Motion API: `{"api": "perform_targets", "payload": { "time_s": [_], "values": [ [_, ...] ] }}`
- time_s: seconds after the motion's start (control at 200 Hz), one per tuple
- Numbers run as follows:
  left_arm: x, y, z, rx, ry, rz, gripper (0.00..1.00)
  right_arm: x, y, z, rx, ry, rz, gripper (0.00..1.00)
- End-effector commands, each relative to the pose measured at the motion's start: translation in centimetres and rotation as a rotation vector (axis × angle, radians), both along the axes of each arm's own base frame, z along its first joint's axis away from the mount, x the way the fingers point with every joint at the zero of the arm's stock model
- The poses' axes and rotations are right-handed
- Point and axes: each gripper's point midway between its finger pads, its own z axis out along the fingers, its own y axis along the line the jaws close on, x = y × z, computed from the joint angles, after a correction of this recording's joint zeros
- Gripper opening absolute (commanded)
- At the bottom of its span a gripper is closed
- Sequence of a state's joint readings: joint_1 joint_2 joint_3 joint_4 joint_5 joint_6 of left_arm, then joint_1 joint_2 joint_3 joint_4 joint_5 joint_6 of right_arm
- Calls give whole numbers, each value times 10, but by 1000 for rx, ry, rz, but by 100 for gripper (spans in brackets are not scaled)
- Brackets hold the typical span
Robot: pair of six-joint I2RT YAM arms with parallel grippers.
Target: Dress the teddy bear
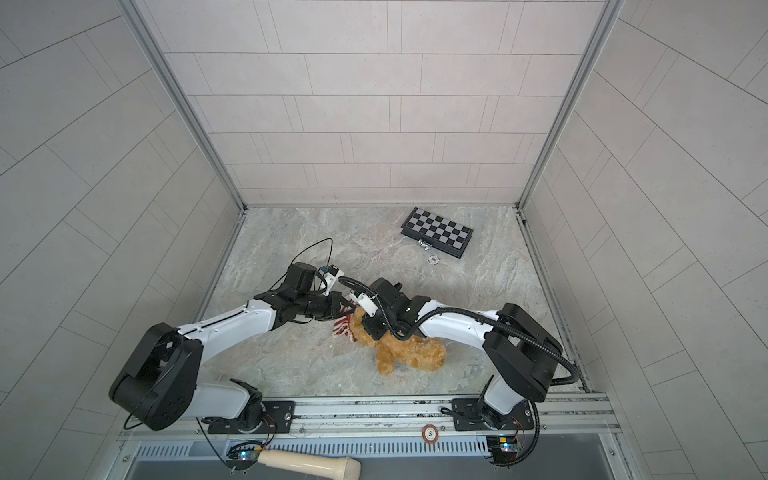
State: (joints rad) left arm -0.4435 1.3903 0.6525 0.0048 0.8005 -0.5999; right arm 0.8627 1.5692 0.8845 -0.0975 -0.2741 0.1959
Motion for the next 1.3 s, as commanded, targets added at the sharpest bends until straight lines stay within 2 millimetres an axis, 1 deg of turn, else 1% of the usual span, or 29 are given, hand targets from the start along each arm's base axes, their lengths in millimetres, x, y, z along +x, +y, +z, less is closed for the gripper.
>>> {"api": "perform_targets", "payload": {
  "time_s": [0.0, 0.18, 0.315, 0.415, 0.471, 0.561, 0.601, 0.606, 0.616, 0.721, 0.821, 0.881, 0.966, 1.026, 1.036, 1.051, 1.101, 1.156, 1.216, 1.261, 1.271, 1.292],
  "values": [
    [-5, -11, 20, -69, -30, -38, 0, 9, 6, 1, 55, -19, -5, 0],
    [-12, -15, 23, -85, -15, -62, 0, 12, 13, -2, 71, -44, 27, 0],
    [-12, -20, 31, -129, -3, -69, 0, 18, 11, 4, 120, -82, 14, 0],
    [-12, -21, 30, -131, 15, -68, 0, 22, 10, 19, 171, -145, 2, 0],
    [-14, -20, 27, -121, 37, -71, 0, 24, 9, 29, 214, -194, -3, 0],
    [-15, -21, 28, -129, 49, -69, 0, 25, 6, 43, 296, -285, -11, 0],
    [-14, -21, 29, -133, 51, -70, 0, 27, 7, 53, 350, -318, -27, 0],
    [-15, -21, 29, -133, 52, -70, 0, 25, 5, 49, 345, -312, -27, 0],
    [-15, -21, 29, -134, 54, -71, 0, 24, 3, 45, 344, -308, -28, 0],
    [-12, -24, 31, -157, 62, -70, 0, 20, 10, 46, 371, -303, 12, 0],
    [-8, -35, 43, -247, 72, -75, 0, 22, 8, 43, 369, -311, 1, 0],
    [-8, -39, 47, -277, 79, -82, 0, 25, 7, 42, 369, -311, -7, 0],
    [-10, -39, 40, -265, 109, -84, 0, 29, 9, 39, 355, -306, -3, 0],
    [-12, -38, 31, -248, 137, -77, 0, 29, 8, 28, 325, -289, 0, 0],
    [-12, -38, 30, -245, 140, -75, 0, 32, 12, 35, 335, -302, 1, 0],
    [-12, -37, 28, -241, 145, -71, 0, 34, 13, 37, 338, -307, 0, 0],
    [-14, -36, 21, -226, 164, -67, 0, 36, 13, 35, 334, -310, -5, 0],
    [-16, -33, 14, -200, 179, -63, 0, 36, 13, 37, 342, -322, -8, 0],
    [-17, -31, 13, -182, 170, -66, 0, 37, 12, 40, 351, -335, -10, 0],
    [-18, -30, 16, -175, 156, -66, 0, 38, 13, 50, 378, -363, -11, 0],
    [-18, -30, 16, -172, 150, -66, 0, 35, 10, 43, 370, -356, -9, 0],
    [-19, -29, 17, -165, 144, -68, 0, 33, 8, 43, 379, -361, -8, 0]
  ]
}}
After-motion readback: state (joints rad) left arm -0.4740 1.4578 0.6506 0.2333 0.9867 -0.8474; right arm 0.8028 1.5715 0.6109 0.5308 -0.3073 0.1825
